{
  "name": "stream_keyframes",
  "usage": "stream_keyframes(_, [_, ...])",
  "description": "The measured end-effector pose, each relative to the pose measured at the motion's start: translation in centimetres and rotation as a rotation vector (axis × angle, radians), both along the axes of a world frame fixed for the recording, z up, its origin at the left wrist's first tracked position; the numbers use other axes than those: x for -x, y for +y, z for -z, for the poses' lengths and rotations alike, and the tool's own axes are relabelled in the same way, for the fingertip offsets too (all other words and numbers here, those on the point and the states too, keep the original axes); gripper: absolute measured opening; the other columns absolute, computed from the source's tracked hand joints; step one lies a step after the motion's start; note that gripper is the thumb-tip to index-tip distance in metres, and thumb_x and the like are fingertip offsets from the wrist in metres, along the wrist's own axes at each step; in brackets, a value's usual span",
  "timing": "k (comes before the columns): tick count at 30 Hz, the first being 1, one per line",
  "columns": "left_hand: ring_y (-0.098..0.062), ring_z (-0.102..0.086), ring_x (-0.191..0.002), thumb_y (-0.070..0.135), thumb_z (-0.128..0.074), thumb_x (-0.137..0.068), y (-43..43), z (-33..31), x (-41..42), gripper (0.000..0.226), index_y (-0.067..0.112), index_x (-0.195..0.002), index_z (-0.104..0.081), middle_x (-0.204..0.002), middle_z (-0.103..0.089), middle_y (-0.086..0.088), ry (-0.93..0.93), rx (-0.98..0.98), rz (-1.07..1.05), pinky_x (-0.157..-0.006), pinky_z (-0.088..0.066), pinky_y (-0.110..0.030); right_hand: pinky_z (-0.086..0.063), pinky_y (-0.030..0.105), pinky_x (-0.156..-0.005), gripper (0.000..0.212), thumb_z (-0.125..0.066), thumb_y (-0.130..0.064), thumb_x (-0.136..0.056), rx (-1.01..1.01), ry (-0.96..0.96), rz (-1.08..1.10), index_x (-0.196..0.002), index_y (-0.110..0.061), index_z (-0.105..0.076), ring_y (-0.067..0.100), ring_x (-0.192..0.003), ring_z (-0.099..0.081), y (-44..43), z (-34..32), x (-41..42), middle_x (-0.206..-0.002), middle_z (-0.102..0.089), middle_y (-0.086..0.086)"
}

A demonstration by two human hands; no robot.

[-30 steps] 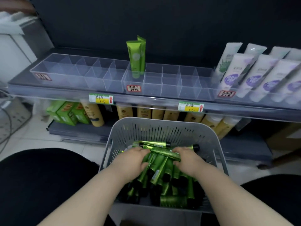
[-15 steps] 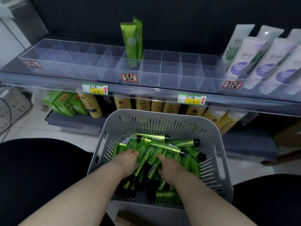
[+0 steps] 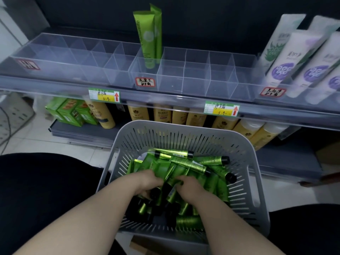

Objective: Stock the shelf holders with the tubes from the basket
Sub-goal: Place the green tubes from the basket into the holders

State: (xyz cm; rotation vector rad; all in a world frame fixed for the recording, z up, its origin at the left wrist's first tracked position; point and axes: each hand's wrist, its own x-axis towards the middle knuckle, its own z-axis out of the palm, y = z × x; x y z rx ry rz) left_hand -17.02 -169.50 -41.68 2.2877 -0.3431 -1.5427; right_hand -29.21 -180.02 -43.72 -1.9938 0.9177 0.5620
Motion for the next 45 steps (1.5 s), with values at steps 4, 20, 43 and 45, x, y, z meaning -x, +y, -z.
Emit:
stream_keyframes(4, [-0.008, -0.060, -0.075, 0.011, -0.061, -0.085, 0.1, -0.7, 0.9, 0.053, 0.018, -0.134, -0.042, -0.100, -0.059, -0.002, 0.196, 0.092, -0.086, -0.052, -0.050, -0.020, -0.046, 0.026, -0.082, 0.026, -0.054, -0.018, -0.091, -0.031, -0.085, 0.155, -0.114, -0.009, -0.064, 0.021, -0.095, -0.060, -0.1, -0.7, 0.2, -0.106, -0.064, 0.008])
stream_keyframes(20, [-0.017, -0.062, -0.106, 0.021, -0.070, -0.081, 0.8, -5.1, 1.2, 0.035, 0.017, -0.113, -0.057, -0.114, -0.065, -0.002, 0.271, 0.626, -0.463, -0.086, -0.053, -0.035, -0.047, 0.028, -0.064, 0.068, -0.066, -0.005, -0.080, -0.093, -0.376, 0.767, -0.131, -0.029, -0.027, 0.019, -0.072, -0.057, -1.0, -4.4, 1.1, -0.083, -0.054, -0.001])
stream_keyframes(43, [-0.021, -0.065, -0.089, 0.037, -0.065, -0.082, 0.6, -8.9, -0.9, 0.020, 0.019, -0.091, -0.066, -0.091, -0.069, -0.002, -0.094, 0.949, -0.674, -0.074, -0.055, -0.034, -0.048, 0.028, -0.054, 0.014, -0.062, -0.008, -0.087, -0.403, -0.747, 0.834, -0.093, -0.012, -0.051, 0.018, -0.063, -0.051, -0.1, -11.1, -0.1, -0.088, -0.055, 0.010])
stream_keyframes(45, [-0.017, -0.064, -0.077, 0.031, -0.067, -0.083, 0.6, -10.0, -2.1, 0.012, 0.020, -0.086, -0.068, -0.079, -0.070, 0.004, -0.218, 0.953, -0.583, -0.070, -0.052, -0.026, -0.050, 0.024, -0.052, 0.014, -0.063, -0.005, -0.086, -0.433, -0.783, 0.806, -0.093, -0.009, -0.051, 0.017, -0.064, -0.054, -0.4, -12.3, -0.3, -0.085, -0.056, 0.009])
